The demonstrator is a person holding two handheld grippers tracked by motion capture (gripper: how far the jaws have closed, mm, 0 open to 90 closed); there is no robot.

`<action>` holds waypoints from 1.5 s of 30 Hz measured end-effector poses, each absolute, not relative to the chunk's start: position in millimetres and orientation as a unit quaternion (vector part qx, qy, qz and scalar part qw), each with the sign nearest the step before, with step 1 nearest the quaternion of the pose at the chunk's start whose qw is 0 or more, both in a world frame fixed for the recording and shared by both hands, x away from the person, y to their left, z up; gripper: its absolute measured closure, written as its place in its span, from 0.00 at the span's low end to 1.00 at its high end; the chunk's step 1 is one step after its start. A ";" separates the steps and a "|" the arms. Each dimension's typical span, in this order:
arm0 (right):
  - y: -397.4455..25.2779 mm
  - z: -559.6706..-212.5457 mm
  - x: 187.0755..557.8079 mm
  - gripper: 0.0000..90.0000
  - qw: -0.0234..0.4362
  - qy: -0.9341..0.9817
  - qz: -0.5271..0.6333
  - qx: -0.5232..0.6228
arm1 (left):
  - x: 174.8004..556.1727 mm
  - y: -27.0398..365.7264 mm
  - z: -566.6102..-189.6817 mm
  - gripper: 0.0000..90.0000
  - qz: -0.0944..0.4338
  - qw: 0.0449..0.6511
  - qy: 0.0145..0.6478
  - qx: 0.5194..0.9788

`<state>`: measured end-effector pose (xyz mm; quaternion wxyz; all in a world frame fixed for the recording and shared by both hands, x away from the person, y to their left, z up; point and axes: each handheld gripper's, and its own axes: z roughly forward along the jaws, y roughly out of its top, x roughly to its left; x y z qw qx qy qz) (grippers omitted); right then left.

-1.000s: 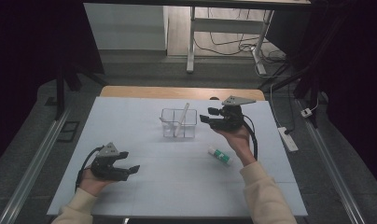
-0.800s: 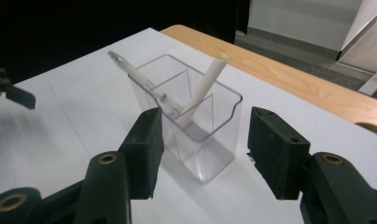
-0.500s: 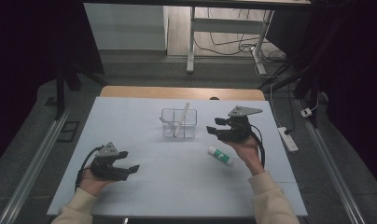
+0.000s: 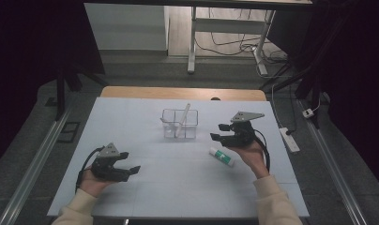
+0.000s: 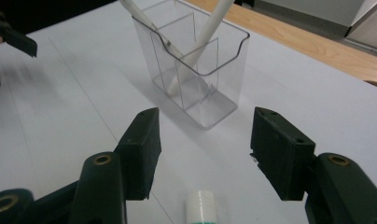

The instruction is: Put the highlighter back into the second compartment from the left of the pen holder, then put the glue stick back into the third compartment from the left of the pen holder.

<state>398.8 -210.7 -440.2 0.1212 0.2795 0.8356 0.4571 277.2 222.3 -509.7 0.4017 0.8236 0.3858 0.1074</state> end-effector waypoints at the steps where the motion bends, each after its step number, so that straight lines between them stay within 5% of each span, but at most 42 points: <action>1: -211.0 -441.1 399.3 0.47 0.120 0.839 0.451 0.279 | 277.2 222.3 -509.7 0.26 0.108 0.401 0.385 0.824; 45: -207.8 -473.0 410.2 0.42 0.085 0.903 0.310 0.284 | 277.1 221.6 -510.8 0.26 0.108 0.399 0.386 0.824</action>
